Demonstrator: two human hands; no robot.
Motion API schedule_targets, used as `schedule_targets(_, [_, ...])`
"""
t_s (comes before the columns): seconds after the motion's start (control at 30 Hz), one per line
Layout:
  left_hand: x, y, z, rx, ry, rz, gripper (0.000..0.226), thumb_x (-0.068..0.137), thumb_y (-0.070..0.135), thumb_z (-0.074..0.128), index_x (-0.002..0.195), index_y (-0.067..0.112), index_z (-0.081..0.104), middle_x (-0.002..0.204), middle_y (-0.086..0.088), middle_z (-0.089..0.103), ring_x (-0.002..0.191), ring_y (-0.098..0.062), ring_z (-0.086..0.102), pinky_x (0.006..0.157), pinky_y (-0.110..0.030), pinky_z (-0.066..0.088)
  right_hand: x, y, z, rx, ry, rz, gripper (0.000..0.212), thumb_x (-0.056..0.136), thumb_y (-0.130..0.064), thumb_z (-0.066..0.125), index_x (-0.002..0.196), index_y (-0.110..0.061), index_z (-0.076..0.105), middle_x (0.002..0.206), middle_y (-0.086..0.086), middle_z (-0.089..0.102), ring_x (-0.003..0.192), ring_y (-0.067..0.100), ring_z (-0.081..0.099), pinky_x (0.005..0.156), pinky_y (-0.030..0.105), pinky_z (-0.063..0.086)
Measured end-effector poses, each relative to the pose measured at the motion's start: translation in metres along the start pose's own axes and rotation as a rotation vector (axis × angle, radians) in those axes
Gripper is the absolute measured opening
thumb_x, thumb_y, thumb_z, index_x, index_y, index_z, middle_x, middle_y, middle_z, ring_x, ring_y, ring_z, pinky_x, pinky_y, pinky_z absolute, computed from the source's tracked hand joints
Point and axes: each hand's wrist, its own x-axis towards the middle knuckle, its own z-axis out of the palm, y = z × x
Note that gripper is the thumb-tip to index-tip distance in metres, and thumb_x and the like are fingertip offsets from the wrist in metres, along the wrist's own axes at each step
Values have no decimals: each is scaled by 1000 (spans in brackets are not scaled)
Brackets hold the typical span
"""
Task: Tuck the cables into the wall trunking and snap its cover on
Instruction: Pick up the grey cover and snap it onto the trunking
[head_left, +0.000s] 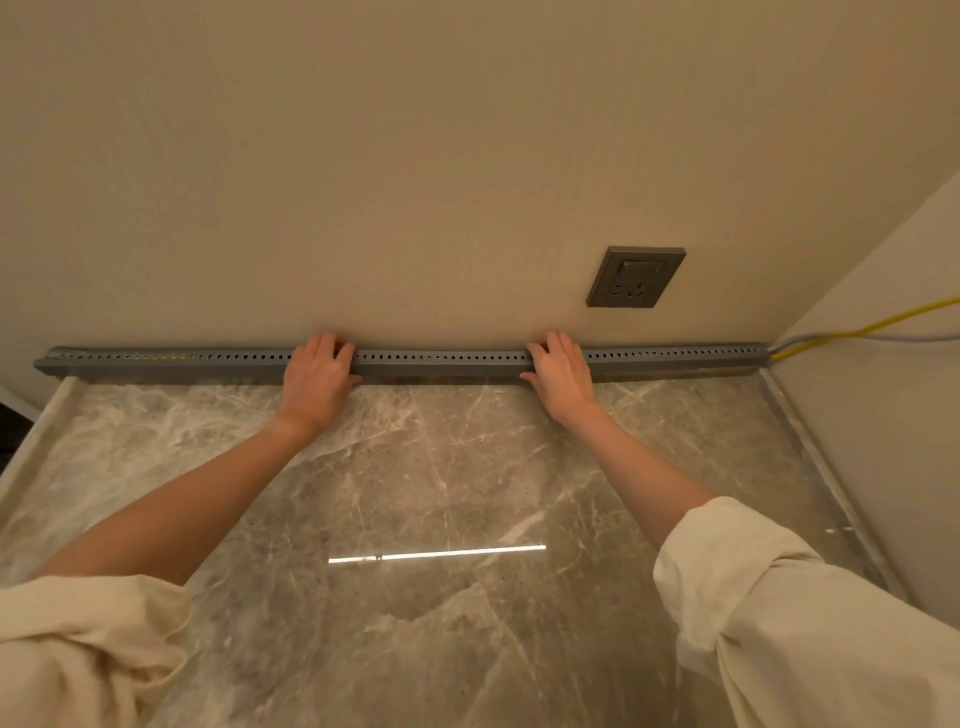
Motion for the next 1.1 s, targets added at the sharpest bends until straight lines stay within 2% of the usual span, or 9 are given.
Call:
schedule_targets(0.17, [-1, 7, 1, 3, -12, 20, 46, 73, 26, 77, 104, -1, 57, 99, -22, 57, 93, -38, 54, 79, -47, 46, -5, 0, 4, -14, -2, -34, 39, 86, -30, 63, 114, -4, 55, 114, 15, 55, 108, 31, 47, 93, 39, 39])
schedule_targets(0.43, [-3, 14, 6, 12, -69, 66, 37, 79, 32, 69, 101, 3, 61, 99, -17, 59, 97, -34, 52, 85, -45, 42, -15, 5, 9, -16, -32, -49, 42, 84, -36, 63, 113, -6, 57, 113, 14, 56, 108, 30, 47, 96, 39, 38])
schedule_targets(0.57, [6, 50, 5, -42, -79, 143, 40, 83, 36, 65, 107, 5, 59, 104, -15, 58, 101, -33, 50, 87, -42, 40, -26, 19, 9, 22, 10, -23, 41, 86, -33, 62, 117, -7, 56, 114, 13, 57, 109, 30, 49, 97, 39, 38])
schedule_targets(0.67, [16, 91, 4, -96, -92, 203, 43, 84, 38, 63, 111, 5, 57, 109, -15, 57, 105, -32, 49, 89, -41, 39, -44, 47, 7, 63, 107, 58, 41, 88, -36, 60, 116, -6, 56, 112, 14, 59, 107, 30, 52, 95, 40, 42])
schedule_targets(0.73, [23, 120, 5, -124, -95, 247, 44, 84, 37, 62, 113, 5, 55, 111, -14, 56, 107, -31, 49, 92, -40, 39, -58, 70, 7, 119, 199, 179, 39, 92, -35, 53, 116, -4, 55, 112, 15, 60, 107, 29, 54, 95, 41, 45])
schedule_targets(0.8, [30, 148, 7, -140, -105, 291, 47, 84, 38, 62, 116, 5, 53, 114, -14, 55, 108, -31, 48, 94, -40, 39, -72, 95, 7, 242, 293, 380, 34, 95, -28, 48, 117, -2, 53, 113, 16, 60, 107, 28, 53, 94, 40, 46])
schedule_targets(0.93, [45, 206, 11, -189, -132, 378, 52, 84, 39, 62, 122, 5, 48, 119, -15, 53, 112, -31, 47, 97, -41, 39, -89, 147, 2, 436, 425, 800, 30, 91, -12, 53, 117, 2, 48, 118, 21, 55, 112, 34, 51, 95, 40, 42])
schedule_targets(1.03, [58, 247, 13, -237, -150, 428, 53, 86, 39, 60, 124, 5, 46, 122, -16, 52, 112, -31, 48, 97, -42, 41, -89, 183, -2, 603, 467, 1030, 36, 90, -9, 54, 122, 4, 43, 128, 25, 49, 120, 37, 46, 99, 38, 36])
schedule_targets(1.1, [67, 271, 14, -260, -164, 455, 52, 87, 38, 59, 125, 5, 46, 122, -16, 52, 112, -31, 48, 97, -42, 42, -85, 210, -2, 657, 432, 1143, 42, 90, -11, 53, 126, 8, 40, 133, 28, 45, 123, 40, 44, 101, 40, 35])
